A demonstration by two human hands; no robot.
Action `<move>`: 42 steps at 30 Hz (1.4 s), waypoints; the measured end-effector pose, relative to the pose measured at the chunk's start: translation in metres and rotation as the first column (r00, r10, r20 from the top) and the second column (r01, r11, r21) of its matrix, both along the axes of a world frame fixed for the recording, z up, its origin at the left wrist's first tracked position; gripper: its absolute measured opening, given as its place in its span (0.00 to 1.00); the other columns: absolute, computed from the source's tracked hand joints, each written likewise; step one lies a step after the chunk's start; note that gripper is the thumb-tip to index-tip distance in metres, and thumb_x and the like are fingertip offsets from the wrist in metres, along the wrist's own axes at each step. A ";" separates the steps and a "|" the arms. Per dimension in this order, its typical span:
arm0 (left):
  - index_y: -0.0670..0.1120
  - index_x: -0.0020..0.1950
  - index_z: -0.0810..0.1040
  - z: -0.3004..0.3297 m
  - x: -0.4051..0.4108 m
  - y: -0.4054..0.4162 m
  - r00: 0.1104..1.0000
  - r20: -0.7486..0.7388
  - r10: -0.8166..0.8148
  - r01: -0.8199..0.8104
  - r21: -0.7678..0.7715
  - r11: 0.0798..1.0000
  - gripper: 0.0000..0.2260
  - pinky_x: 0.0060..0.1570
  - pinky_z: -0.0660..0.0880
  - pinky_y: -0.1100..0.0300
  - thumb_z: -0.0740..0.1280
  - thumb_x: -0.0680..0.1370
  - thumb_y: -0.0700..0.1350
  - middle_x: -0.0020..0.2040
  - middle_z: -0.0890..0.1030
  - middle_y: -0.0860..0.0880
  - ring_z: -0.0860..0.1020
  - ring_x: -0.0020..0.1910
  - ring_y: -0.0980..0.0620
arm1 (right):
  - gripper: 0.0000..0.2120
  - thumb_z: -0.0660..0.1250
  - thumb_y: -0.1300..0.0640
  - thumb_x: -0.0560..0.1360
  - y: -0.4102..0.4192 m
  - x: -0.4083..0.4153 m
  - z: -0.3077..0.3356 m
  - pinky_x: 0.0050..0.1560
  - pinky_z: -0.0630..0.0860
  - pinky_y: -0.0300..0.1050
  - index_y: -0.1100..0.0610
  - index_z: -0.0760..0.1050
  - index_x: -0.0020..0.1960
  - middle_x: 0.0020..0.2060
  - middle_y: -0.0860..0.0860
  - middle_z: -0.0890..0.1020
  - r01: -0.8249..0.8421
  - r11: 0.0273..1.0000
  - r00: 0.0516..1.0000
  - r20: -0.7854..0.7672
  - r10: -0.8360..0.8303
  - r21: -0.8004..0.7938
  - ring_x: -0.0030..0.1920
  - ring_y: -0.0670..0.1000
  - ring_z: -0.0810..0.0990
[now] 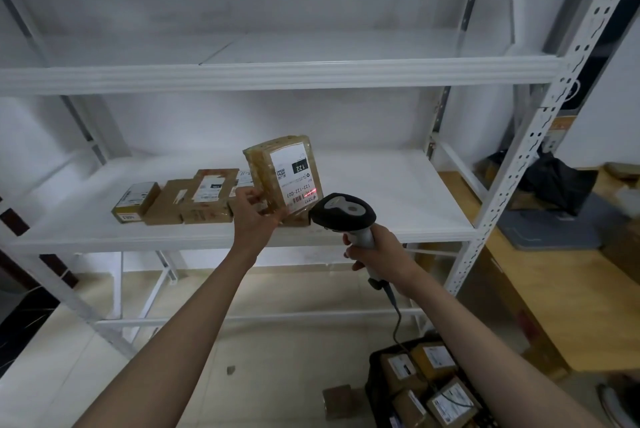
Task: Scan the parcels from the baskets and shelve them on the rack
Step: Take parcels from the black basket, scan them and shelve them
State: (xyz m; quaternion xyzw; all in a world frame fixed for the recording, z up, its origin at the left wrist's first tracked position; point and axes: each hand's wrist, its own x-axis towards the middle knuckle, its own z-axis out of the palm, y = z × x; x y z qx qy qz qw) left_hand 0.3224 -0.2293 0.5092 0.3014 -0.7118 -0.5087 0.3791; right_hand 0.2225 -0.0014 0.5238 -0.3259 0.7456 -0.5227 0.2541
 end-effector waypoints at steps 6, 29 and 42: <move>0.55 0.60 0.65 -0.008 -0.024 -0.001 0.995 0.061 -0.076 0.070 0.086 0.994 0.28 0.54 0.77 0.56 0.80 0.70 0.48 0.57 0.75 0.55 0.76 0.61 0.51 | 0.14 0.67 0.70 0.77 -0.005 -0.027 -0.009 0.49 0.84 0.51 0.65 0.75 0.62 0.57 0.61 0.80 0.063 0.994 0.994 0.094 -0.055 -0.086 0.54 0.60 0.81; 0.57 0.68 0.73 -0.077 -0.198 -0.032 0.850 0.459 -0.258 0.153 0.254 0.955 0.16 0.53 0.75 0.57 0.66 0.81 0.56 0.56 0.80 0.53 0.79 0.54 0.52 | 0.09 0.68 0.67 0.78 -0.113 -0.215 -0.111 0.58 0.81 0.59 0.56 0.79 0.54 0.50 0.55 0.86 0.383 0.922 0.784 0.549 -0.291 -0.058 0.48 0.55 0.84; 0.44 0.72 0.71 -0.083 -0.234 -0.057 0.738 0.671 0.064 0.132 -0.237 0.963 0.22 0.63 0.73 0.49 0.70 0.78 0.39 0.67 0.68 0.40 0.71 0.64 0.42 | 0.09 0.71 0.61 0.76 -0.172 -0.232 -0.151 0.55 0.83 0.61 0.54 0.80 0.56 0.48 0.54 0.87 0.376 0.925 0.760 0.553 -0.342 0.055 0.49 0.57 0.86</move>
